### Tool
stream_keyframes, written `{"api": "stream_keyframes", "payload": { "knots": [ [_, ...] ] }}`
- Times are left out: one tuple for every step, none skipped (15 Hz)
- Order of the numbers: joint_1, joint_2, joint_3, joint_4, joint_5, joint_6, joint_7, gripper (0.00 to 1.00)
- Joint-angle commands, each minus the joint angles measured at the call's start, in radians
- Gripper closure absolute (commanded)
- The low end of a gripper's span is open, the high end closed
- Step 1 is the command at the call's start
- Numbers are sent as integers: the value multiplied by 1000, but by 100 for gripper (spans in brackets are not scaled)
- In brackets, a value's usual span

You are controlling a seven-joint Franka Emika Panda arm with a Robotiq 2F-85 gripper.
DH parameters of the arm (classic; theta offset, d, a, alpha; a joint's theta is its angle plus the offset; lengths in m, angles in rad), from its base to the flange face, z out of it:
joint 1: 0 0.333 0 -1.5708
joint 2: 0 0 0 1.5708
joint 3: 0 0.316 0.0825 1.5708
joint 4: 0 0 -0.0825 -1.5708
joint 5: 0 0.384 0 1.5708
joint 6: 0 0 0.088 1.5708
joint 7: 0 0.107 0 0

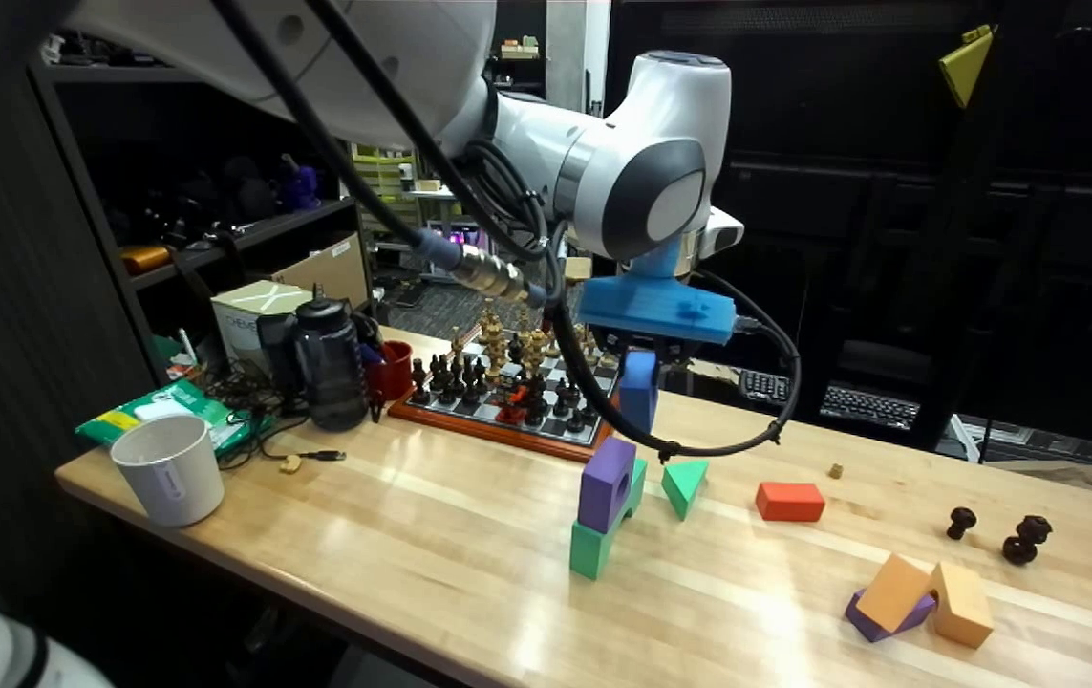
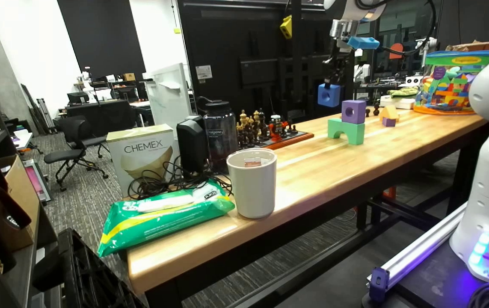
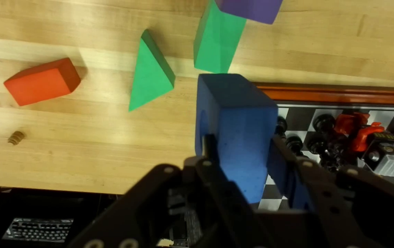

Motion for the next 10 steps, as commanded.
{"api": "stream_keyframes", "payload": {
  "knots": [
    [20, -52, 3, -53, -21, 16, 36, 86],
    [22, -55, 3, -58, -21, 16, 40, 86],
    [25, -58, 2, -64, -20, 16, 40, 86],
    [27, -60, 2, -68, -19, 15, 41, 86],
    [28, -61, 1, -73, -18, 10, 44, 86],
    [28, -62, 1, -77, -20, 8, 47, 86],
    [28, -64, 1, -81, -21, 7, 51, 86],
    [28, -66, 1, -87, -23, 6, 55, 86],
    [28, -69, 1, -92, -23, 6, 57, 86],
    [28, -72, 0, -97, -24, 6, 56, 86]
  ]
}}
